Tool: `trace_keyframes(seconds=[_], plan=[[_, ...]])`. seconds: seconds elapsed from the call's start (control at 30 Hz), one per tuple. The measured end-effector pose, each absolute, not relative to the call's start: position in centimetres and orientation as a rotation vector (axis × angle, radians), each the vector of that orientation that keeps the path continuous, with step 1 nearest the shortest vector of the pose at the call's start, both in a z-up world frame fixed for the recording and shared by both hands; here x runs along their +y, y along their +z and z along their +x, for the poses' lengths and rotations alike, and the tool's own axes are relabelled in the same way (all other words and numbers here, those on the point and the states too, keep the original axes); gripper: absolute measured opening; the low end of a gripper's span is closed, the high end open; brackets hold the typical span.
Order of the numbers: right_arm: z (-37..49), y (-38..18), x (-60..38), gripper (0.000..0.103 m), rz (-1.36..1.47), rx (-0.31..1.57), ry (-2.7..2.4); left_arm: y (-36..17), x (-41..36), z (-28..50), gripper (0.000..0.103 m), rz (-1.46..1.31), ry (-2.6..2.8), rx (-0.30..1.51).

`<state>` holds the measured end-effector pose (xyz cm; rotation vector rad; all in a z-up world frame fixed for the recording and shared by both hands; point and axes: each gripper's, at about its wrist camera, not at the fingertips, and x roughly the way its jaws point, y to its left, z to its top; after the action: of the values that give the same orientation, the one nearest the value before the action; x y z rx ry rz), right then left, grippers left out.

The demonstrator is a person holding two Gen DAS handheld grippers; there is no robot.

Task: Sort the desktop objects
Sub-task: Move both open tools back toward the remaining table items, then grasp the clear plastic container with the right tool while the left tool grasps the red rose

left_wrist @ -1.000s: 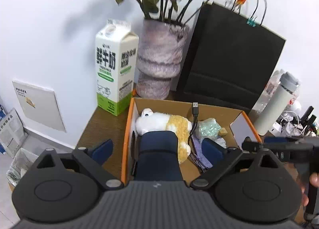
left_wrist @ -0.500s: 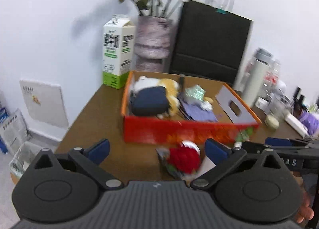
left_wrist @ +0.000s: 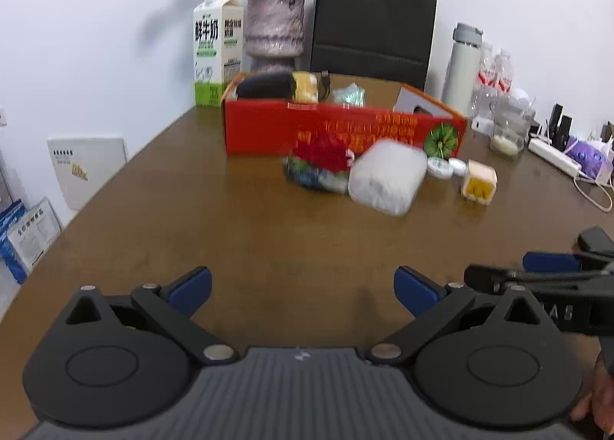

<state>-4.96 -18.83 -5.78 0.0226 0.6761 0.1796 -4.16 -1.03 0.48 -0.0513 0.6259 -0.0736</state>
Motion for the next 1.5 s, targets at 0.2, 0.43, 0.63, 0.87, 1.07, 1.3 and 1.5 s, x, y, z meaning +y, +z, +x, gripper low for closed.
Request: trace_keyframes(seconds=[0.2, 0.43, 0.63, 0.87, 1.07, 1.3, 1.5], plan=[[-7.2, -5.6, -18.5, 0.077, 0.011, 0.650, 0.195, -0.3, -1.0, -6.3, 0.103, -0.029, -0.053, 0.634], [-7.3, -5.8, -18.3, 0.077, 0.002, 0.661, 0.207, 0.3, -0.6, -6.1, 0.103, -0.048, -0.038, 0.621], [-3.8, -5.3, -17.0, 0.077, 0.032, 0.668, 0.317, 1.9, 1.7, -4.2, 0.103, -0.139, 0.012, 0.600], [7.2, -2.7, -15.3, 0.082, 0.211, 0.708, 0.216, 3.8, 3.2, -2.3, 0.103, -0.107, 0.069, 0.542], [10.8, -5.2, -14.5, 0.079, 0.264, 0.740, 0.116, 3.5, 3.1, -0.6, 0.103, -0.076, 0.079, 0.564], [7.0, -4.5, -16.8, 0.074, -0.028, 0.727, 0.259, 3.0, 1.2, 4.0, 0.103, -0.013, -0.024, 0.571], [4.4, -5.6, -19.6, 0.064, -0.076, 0.761, 0.321, 2.2, -1.8, 8.8, 0.103, -0.029, -0.099, 0.596]])
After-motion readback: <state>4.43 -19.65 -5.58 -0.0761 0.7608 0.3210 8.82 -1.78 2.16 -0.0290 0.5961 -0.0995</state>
